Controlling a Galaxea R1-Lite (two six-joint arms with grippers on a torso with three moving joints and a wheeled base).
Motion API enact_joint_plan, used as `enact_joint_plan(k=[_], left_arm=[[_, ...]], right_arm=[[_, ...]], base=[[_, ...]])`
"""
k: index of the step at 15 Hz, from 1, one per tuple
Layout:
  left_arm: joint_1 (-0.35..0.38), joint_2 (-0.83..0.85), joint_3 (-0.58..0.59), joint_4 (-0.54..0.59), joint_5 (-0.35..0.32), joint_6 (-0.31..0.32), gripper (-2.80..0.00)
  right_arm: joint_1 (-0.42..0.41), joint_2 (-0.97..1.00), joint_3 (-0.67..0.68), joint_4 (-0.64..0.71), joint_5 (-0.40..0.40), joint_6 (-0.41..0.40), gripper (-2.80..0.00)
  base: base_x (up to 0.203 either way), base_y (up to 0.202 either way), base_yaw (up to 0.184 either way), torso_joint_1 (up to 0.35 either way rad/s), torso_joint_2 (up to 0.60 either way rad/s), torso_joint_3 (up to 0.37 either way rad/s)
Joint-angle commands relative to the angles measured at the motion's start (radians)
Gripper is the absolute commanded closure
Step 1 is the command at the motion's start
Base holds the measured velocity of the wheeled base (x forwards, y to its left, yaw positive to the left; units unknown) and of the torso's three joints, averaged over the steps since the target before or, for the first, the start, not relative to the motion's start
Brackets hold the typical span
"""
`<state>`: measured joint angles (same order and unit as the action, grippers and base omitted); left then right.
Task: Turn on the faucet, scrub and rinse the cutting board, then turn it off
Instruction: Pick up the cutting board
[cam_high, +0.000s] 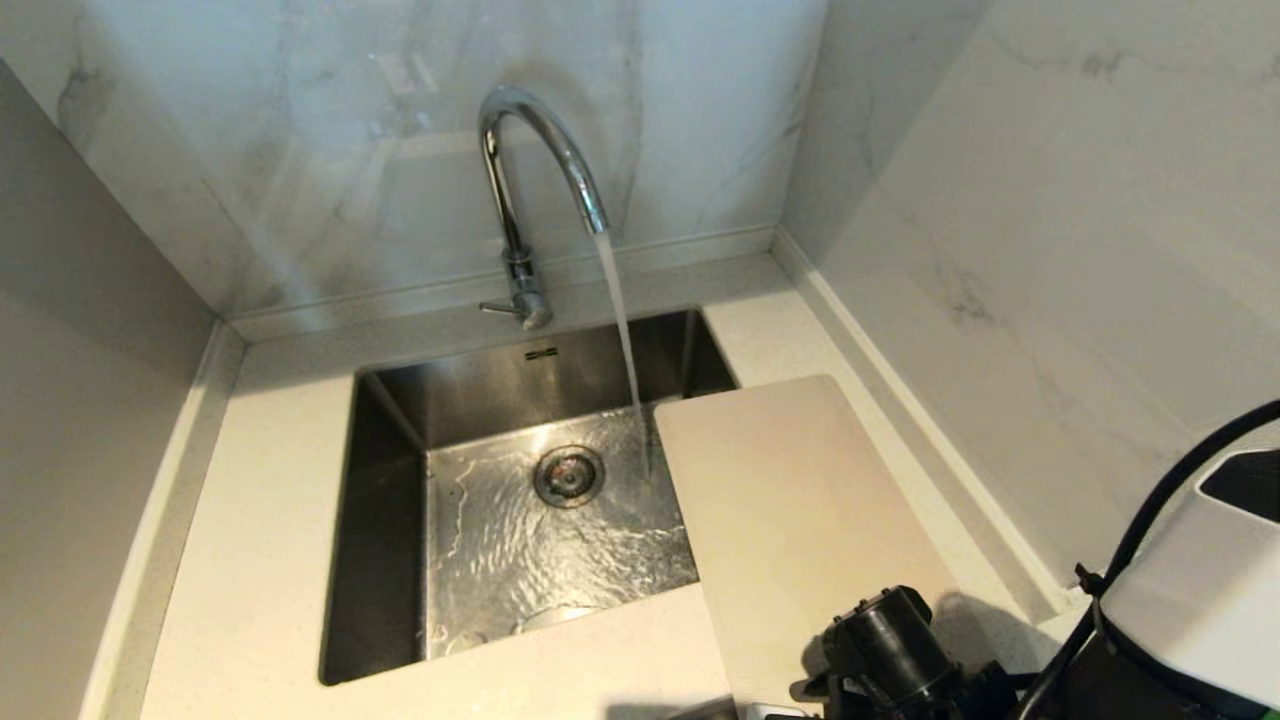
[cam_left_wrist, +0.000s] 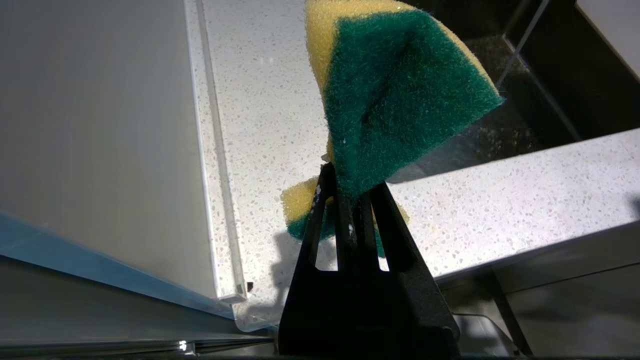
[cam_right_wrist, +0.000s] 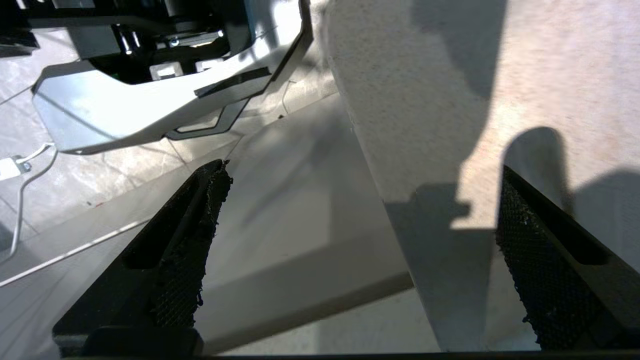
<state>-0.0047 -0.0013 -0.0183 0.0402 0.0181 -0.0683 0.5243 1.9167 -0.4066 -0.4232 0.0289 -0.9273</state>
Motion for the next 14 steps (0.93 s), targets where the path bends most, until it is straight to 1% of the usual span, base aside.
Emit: enact_joint_plan(k=[1,8,10,14], left_arm=[[0.000,0.000,0.000,0.000,0.002,-0.001,0.00],[0.000,0.000,0.000,0.001,0.002,-0.001,0.00],[0.000,0.000,0.000,0.000,0.000,-0.001,0.00],[0.000,0.000,0.000,0.001,0.001,-0.001,0.00]], right_arm=[[0.000,0.024,0.014,-0.006,-0.001,-0.008,-2.80],[0.000,0.030,0.029,-0.006,-0.022,-0.019,-2.80],[0.000,0.035,0.037,-0.006,-0.026,-0.046,-2.80],[0.000,0.035,0.037,-0.006,-0.050,-0.050,-2.80]], base=[[0.000,0.000,0.000,0.000,0.00,0.000],[0.000,0.000,0.000,0.000,0.00,0.000],[0.000,0.000,0.000,0.000,0.00,0.000],[0.000,0.000,0.000,0.000,0.00,0.000]])
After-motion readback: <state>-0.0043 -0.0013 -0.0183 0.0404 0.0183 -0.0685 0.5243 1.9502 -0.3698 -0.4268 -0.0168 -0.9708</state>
